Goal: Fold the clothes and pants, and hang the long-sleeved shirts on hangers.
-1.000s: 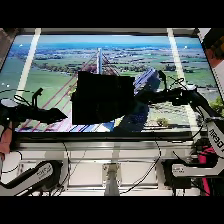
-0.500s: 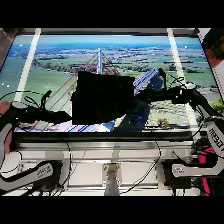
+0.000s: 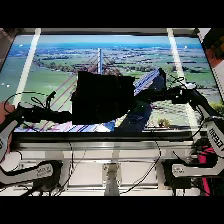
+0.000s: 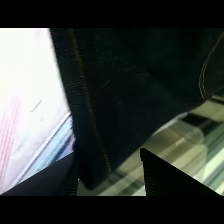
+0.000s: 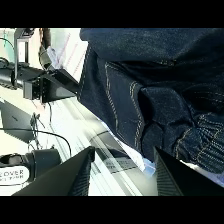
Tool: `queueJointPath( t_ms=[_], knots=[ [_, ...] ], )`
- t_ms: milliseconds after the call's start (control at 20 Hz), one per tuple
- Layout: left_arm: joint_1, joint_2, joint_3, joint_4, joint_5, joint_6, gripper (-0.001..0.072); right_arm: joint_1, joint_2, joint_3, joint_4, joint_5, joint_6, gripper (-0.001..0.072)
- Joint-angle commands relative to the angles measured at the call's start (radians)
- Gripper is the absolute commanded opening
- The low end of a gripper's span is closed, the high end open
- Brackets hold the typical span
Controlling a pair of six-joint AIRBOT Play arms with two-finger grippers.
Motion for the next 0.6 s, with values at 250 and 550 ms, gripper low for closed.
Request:
queueJointPath(
  t_ms=[250, 550],
  knots=[
    [-0.081, -0.012, 0.012, -0.018, -0.187, 0.003, 0.0010, 0.000, -0.002, 0.001, -0.056, -0.035, 0.061, 0.0446],
    [-0.080, 0.135, 0.087, -0.137, -0.227, -0.001, 0.0010, 0.000, -0.069, 0.001, -0.166, -0.075, 0.133, 0.0447]
  ],
)
